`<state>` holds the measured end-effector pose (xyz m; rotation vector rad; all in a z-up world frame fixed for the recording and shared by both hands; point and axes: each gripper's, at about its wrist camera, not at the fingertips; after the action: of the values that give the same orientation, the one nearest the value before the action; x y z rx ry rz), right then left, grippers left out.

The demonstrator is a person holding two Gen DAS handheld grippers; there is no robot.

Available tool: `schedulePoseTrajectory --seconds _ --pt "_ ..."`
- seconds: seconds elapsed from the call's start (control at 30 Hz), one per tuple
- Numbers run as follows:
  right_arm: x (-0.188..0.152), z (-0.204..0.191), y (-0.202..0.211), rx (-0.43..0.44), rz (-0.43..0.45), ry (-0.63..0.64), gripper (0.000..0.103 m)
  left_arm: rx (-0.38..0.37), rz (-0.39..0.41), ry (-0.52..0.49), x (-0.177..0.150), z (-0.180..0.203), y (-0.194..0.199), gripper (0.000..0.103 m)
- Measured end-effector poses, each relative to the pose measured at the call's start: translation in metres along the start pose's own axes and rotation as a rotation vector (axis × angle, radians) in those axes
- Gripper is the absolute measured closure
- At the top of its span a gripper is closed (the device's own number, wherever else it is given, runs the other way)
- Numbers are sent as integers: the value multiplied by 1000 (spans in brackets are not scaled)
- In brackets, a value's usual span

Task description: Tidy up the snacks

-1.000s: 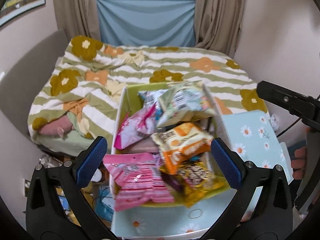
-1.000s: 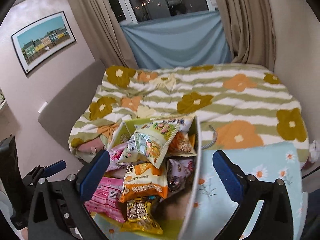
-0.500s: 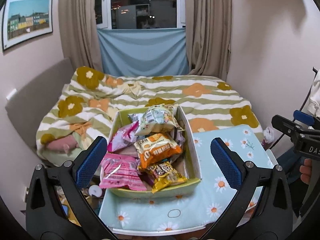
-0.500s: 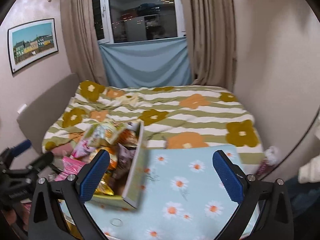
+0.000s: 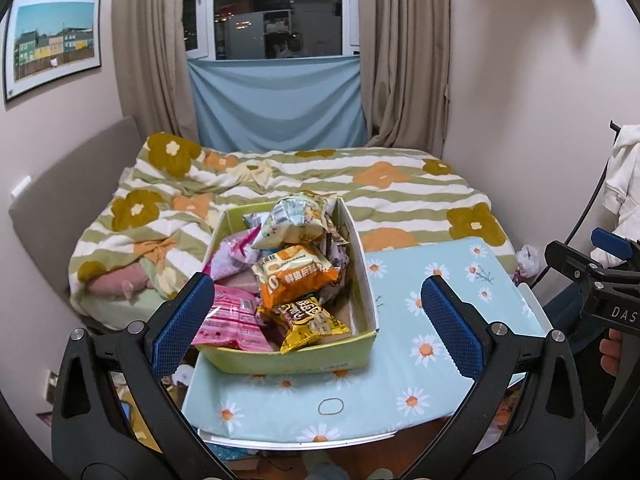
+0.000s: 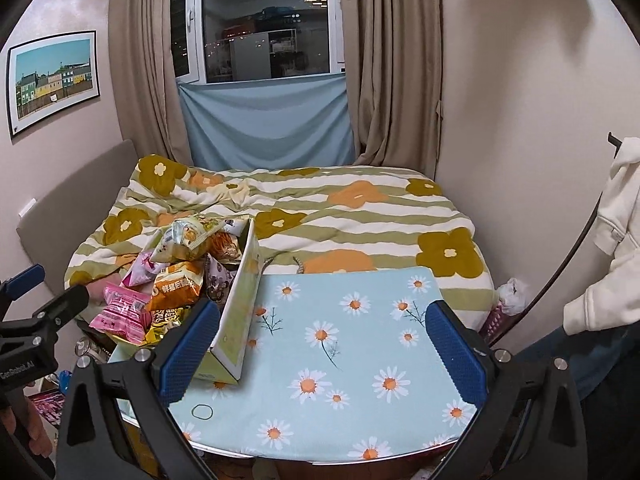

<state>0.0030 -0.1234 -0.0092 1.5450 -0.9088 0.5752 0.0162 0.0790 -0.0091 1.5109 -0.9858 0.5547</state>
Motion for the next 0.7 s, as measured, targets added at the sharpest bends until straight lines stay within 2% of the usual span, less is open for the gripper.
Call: schedulePoseTrajectory --seconds 0.7 --pt "2 -4 4 10 8 -12 1 -5 4 1 -3 4 6 0"
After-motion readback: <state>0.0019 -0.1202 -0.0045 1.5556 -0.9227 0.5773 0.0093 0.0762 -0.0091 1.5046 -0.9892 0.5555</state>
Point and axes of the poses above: each gripper's, at about its wrist camera, not at the fingertips, and y roughly against the way its jaws point, z to its right, x to its top, and after that the axes turned 12 degrees about -y, right-handed
